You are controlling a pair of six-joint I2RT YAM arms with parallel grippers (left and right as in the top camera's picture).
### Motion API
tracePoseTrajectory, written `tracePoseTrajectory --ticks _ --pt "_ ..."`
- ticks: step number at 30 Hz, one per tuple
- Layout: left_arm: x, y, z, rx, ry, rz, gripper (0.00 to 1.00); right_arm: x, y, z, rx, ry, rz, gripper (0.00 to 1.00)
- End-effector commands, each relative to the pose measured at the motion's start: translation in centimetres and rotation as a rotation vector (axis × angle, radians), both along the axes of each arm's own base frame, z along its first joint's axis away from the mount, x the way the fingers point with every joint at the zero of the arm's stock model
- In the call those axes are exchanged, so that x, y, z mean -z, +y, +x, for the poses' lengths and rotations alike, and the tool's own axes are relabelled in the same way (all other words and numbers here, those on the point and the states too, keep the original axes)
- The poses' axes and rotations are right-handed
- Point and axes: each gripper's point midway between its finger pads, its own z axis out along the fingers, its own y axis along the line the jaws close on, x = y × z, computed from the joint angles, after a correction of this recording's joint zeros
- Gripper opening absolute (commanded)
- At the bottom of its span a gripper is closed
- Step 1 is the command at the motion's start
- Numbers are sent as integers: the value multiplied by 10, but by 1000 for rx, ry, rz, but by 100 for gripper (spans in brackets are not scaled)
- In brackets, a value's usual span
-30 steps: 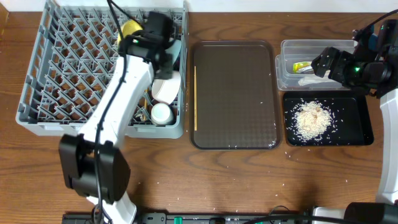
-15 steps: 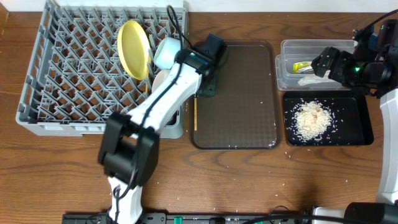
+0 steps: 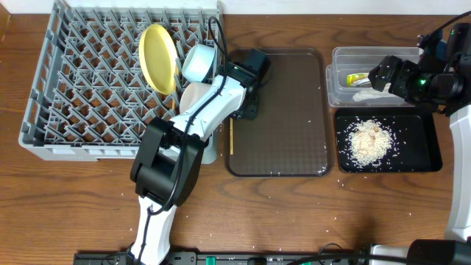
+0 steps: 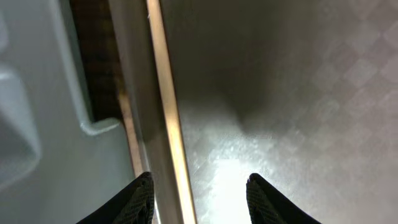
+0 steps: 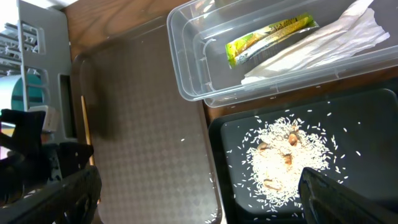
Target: Sort waste into correct bins and load items into the dishwasher
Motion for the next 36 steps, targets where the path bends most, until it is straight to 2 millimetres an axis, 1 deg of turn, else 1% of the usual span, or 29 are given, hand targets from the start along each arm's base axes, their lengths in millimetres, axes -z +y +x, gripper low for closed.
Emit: tracePoseTrajectory --ticks 1,10,15,17,20,25,27,30,32,36 --pt "18 3 0 -14 25 11 50 -5 3 1 -10 -14 2 99" --pt "32 2 1 -14 37 17 50 -5 3 1 -10 -14 2 99" --pt "47 2 1 -22 51 25 50 -5 3 1 -10 -15 2 99" --pt "57 3 -2 -46 71 32 50 -5 3 1 -10 -14 2 99" --pt "67 5 -5 -65 93 42 50 -5 3 1 -10 -14 2 99" --pt "67 6 -7 -90 99 39 49 -5 3 1 -10 -14 2 99" --pt "68 2 -12 -82 120 26 48 -5 3 1 -10 -14 2 99" --pt "69 -10 -24 -65 166 -17 41 -5 3 1 -10 -14 2 99" --pt "69 -18 -30 -51 188 -36 39 -5 3 1 -10 -14 2 99" --pt "69 -31 -39 -17 198 -40 28 -5 3 1 -10 -14 2 99"
